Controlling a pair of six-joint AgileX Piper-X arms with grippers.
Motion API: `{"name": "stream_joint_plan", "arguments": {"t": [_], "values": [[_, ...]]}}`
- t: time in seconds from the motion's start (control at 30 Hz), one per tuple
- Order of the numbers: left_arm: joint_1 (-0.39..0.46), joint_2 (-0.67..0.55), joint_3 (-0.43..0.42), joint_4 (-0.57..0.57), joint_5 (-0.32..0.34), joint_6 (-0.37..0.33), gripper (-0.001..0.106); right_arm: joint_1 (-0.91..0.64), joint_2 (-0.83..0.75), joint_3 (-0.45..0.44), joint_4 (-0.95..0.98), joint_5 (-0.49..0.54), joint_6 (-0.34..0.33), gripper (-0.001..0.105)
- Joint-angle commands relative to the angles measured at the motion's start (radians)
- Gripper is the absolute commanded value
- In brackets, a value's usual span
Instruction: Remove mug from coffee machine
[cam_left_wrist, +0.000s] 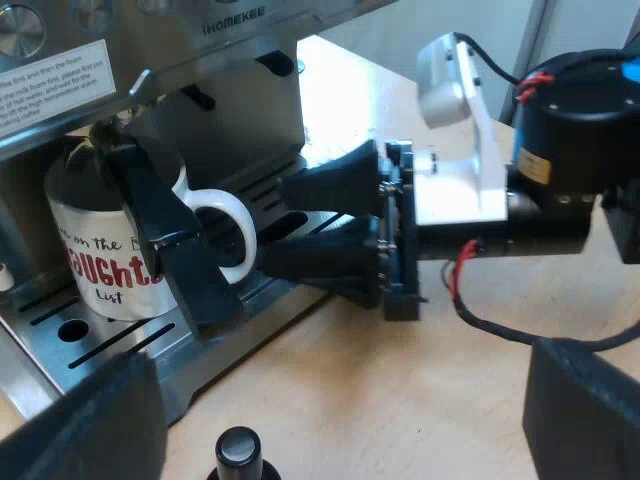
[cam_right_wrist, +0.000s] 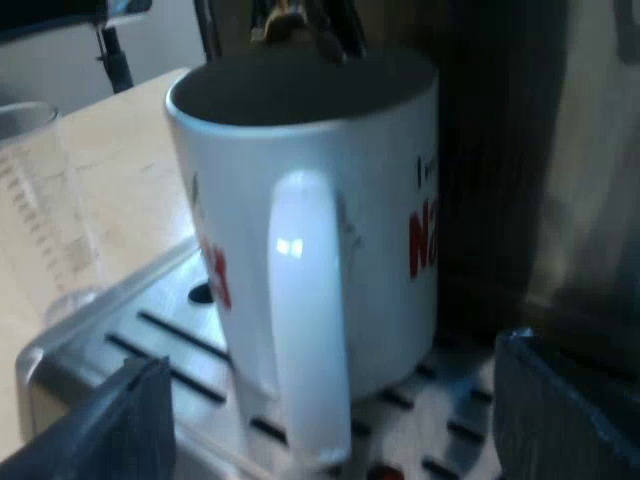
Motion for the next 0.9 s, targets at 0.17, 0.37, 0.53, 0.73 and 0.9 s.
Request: {"name": "stream_joint_plan", "arguments": {"t": [0.17, 0.37, 0.53, 0.73, 0.9], "values": [[-0.005, 0.001, -0.008, -0.017, 0.008, 0.005, 0.087, 0.000, 0.058, -0.095, -0.021, -0.002, 0.021, 0.067], [-0.005, 0.001, -0.008, -0.017, 0.008, 0.005, 0.087, 0.000, 0.108, -0.137, -0.020, -0.002, 0.051, 0.067], [-0.005, 0.001, -0.008, -0.017, 0.008, 0.005, 0.087, 0.000, 0.121, -0.177, 0.049, -0.002, 0.052, 0.067], [-0.005, 0.001, 0.003, -0.017, 0.008, 0.005, 0.087, 0.000, 0.121, -0.239, 0.206, -0.002, 0.049, 0.067], [-0.005, 0.001, 0.010, -0.015, 0.008, 0.005, 0.087, 0.000, 0.121, -0.243, 0.232, -0.002, 0.049, 0.066]]}}
